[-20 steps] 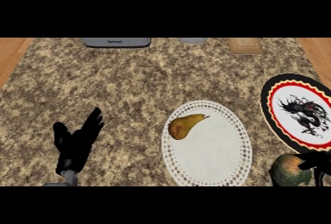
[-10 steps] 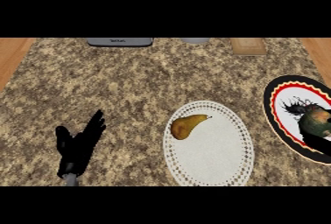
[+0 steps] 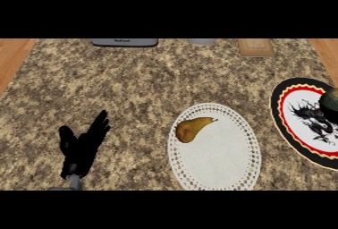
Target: Pick the squash from the placemat and place it in the plate
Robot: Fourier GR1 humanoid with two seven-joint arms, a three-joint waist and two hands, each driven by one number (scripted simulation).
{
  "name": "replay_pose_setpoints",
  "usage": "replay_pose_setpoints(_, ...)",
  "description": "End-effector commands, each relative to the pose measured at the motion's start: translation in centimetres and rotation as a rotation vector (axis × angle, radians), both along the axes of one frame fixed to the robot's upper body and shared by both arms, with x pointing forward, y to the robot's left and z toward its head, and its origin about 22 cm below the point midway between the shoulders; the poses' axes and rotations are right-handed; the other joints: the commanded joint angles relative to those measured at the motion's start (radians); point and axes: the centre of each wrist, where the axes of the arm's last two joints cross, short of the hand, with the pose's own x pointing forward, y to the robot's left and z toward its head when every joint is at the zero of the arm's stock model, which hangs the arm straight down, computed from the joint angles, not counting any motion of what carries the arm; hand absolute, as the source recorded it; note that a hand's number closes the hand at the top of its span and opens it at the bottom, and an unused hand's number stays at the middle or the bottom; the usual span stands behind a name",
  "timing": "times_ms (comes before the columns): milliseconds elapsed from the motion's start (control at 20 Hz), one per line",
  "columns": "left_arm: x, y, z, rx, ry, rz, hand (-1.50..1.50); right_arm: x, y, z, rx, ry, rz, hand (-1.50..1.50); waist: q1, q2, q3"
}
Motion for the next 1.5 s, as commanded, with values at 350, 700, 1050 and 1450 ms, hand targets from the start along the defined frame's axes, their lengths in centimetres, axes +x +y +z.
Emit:
replay_pose_setpoints(350, 0.6, -1.9, -0.2, 0.001, -0.025, -0.025, 0.00, 1.5, -2.0, -1.6, -0.011, 0.377, 0.120, -1.50, 0.034, 0.014, 0.004)
replay_pose_setpoints(700, 1.3, -1.8, 0.3, -0.003, -0.003, -0.018, 0.00, 2.0, -1.6, -1.9, 0.187, 0.085, 0.216, -1.50, 0.019, 0.014, 0.006)
replay_pose_setpoints(1050, 1.7, -0.2, 0.7, 0.008, -0.003, -0.019, 0.00, -0.9, -5.8, -0.8, 0.352, 0.013, 0.158, -1.50, 0.011, 0.013, 0.005)
replay_pose_setpoints(1450, -0.1, -0.3, -0.4, 0.004, 0.007, -0.002, 0.00, -8.1, -11.3, -0.3, 0.464, 0.071, 0.354, -1.50, 0.000, 0.005, 0.005)
